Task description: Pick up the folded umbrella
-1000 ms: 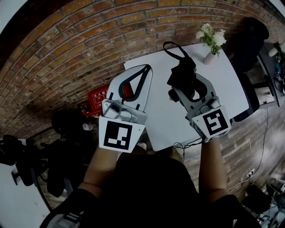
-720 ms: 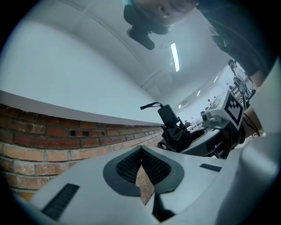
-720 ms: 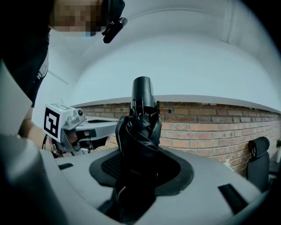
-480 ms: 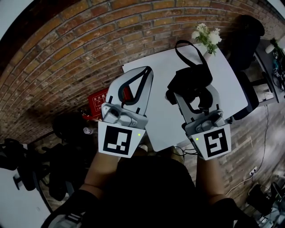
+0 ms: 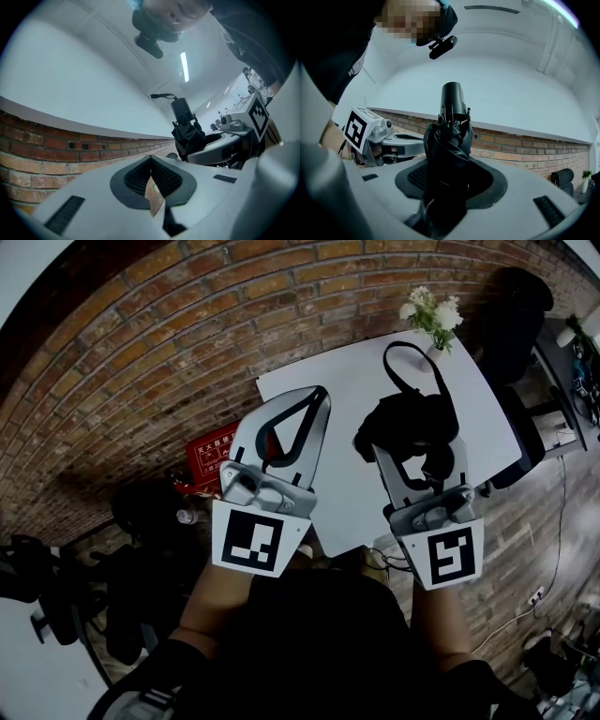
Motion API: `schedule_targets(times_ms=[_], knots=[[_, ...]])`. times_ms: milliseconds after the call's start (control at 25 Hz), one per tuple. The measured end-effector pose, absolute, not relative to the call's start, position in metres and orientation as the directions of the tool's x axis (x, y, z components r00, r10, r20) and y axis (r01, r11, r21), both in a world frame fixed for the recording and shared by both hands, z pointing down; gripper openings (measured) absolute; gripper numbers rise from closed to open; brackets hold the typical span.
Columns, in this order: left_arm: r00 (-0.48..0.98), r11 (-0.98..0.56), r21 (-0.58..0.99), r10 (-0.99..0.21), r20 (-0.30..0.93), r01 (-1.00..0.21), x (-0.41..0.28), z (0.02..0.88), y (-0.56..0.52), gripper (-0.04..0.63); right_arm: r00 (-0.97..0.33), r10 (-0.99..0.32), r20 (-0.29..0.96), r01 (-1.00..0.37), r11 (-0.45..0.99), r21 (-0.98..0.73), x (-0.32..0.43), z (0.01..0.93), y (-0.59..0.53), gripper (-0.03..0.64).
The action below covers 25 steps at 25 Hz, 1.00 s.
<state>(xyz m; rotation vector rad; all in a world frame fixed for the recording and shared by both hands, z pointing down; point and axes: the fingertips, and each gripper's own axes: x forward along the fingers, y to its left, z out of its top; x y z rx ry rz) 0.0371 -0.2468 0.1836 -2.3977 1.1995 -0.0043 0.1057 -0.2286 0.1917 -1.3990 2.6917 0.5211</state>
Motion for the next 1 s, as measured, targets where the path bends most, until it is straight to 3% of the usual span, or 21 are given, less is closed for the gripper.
schedule_targets(times_ms=[1000], knots=[[0.637, -0.531, -0.403, -0.746, -0.193, -0.745, 0.049, 0.184, -0.234, 0.012, -0.577, -0.79, -0.205, -0.806, 0.512, 0.297, 0.112, 0.192, -0.215, 0.21]])
